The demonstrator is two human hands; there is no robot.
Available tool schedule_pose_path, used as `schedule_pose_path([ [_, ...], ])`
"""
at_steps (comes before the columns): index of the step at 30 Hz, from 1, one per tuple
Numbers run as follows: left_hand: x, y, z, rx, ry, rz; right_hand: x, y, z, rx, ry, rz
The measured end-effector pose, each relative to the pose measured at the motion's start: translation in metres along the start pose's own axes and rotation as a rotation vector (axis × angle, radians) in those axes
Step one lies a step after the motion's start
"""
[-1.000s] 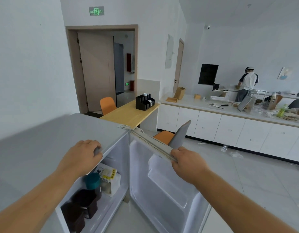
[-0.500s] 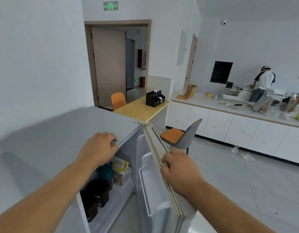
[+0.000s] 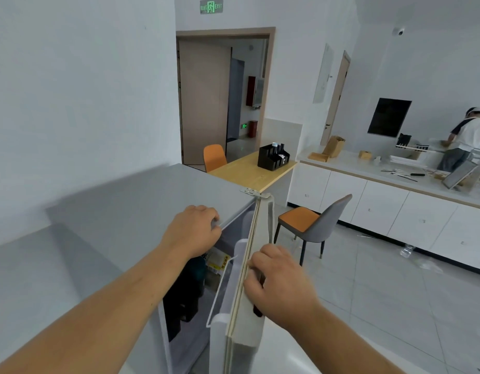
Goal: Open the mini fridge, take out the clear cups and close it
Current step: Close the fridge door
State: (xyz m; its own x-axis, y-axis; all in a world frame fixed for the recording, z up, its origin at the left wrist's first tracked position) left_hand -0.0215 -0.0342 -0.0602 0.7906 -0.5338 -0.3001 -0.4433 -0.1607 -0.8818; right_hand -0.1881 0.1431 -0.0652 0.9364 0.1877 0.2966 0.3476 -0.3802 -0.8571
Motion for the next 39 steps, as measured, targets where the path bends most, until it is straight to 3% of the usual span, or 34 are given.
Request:
schedule_pose_path([
  [9, 0.002, -0.002, -0.002, -0.007, 0.006, 0.017, 0.003, 0.02, -0.014, 0.088, -0.084, -0.051],
  [28, 0.004, -0.002, -0.005, 0.002, 0.012, 0.068, 0.022, 0.052, -0.039, 0.086, -0.194, 0.0],
  [34, 0.011, 0.002, -0.012, 0.094, 0.0, 0.237, 0.024, 0.056, -0.043, 0.078, -0.198, 0.008],
  [39, 0.018, -0.001, -0.017, 0.16, 0.084, 0.201, 0.024, 0.058, -0.045, 0.074, -0.191, 0.01],
])
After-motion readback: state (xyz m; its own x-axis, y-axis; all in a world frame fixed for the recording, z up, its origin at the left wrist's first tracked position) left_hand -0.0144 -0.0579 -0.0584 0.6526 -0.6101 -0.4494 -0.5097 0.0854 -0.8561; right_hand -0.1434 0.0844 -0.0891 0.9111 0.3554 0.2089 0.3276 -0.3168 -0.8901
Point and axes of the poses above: each hand's wrist, its own z-axis away from the middle knuckle, its own y-axis out of the palm, x = y × z, the point moved 3 cm from there along -z, towards the middle knuckle, and after that the axes turned 1 degree about z, right-handed, at the moved point
